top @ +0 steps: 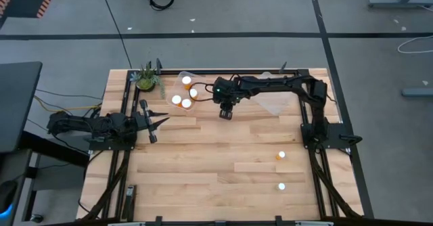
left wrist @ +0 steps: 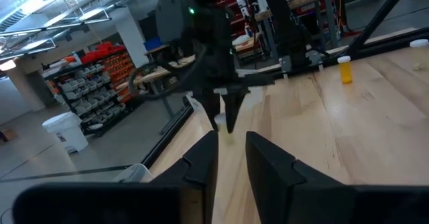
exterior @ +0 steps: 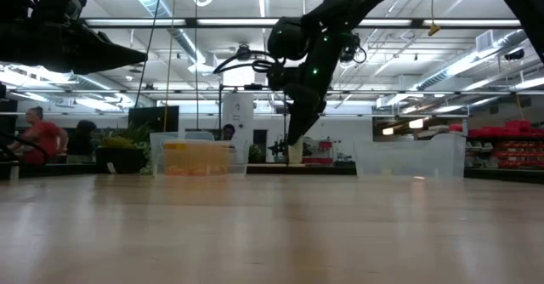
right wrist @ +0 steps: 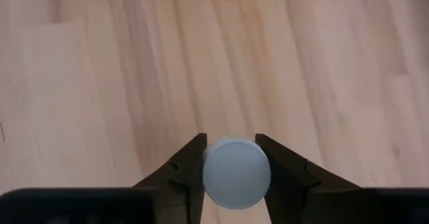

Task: Pick and place medicine bottles into bin by pill shape (circle, oval)
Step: Put the small yellow pill bottle into the right transparent bin

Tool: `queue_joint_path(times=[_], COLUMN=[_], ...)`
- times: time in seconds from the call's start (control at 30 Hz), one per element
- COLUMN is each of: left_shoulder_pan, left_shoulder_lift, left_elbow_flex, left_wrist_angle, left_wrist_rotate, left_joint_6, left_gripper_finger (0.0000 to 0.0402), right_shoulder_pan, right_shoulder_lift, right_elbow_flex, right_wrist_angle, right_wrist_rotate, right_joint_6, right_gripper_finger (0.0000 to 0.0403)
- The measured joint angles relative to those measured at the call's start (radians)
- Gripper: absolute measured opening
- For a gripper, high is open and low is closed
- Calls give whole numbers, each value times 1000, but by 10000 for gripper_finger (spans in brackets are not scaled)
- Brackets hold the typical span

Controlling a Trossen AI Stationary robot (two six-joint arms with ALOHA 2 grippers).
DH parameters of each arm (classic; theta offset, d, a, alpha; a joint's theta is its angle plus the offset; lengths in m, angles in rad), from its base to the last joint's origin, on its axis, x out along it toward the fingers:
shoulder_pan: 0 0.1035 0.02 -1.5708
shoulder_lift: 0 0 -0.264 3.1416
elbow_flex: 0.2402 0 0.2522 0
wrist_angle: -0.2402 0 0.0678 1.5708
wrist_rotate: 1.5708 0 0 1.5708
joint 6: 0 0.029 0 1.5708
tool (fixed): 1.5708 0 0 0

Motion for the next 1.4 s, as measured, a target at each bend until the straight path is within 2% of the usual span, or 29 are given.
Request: queue_joint_path(times=[0.33, 0.67, 1.13, 1.4], left_shoulder_pan=[0, 0, 0, 0], left_shoulder_lift=[0, 0, 0, 0], left_elbow_flex=[0, 0, 0, 0], left_wrist_angle=[0, 0, 0, 0], left_wrist_rotate=[0, 0, 0, 0], left_joint_6=[0, 0, 0, 0], left_gripper_finger=[87, 89, 81, 90], right_shoulder_pan=[-9, -22, -123, -211], right_shoulder_lift=[-105, -258, -568, -642], right_elbow_flex=[-33, -211, -422, -495], right_wrist_angle=[-45, -34, 9, 16], right_wrist_rotate=[6, 49, 54, 53], right_joint_6=[22, 44, 80, 75], right_gripper_finger=[131, 131, 130, 130])
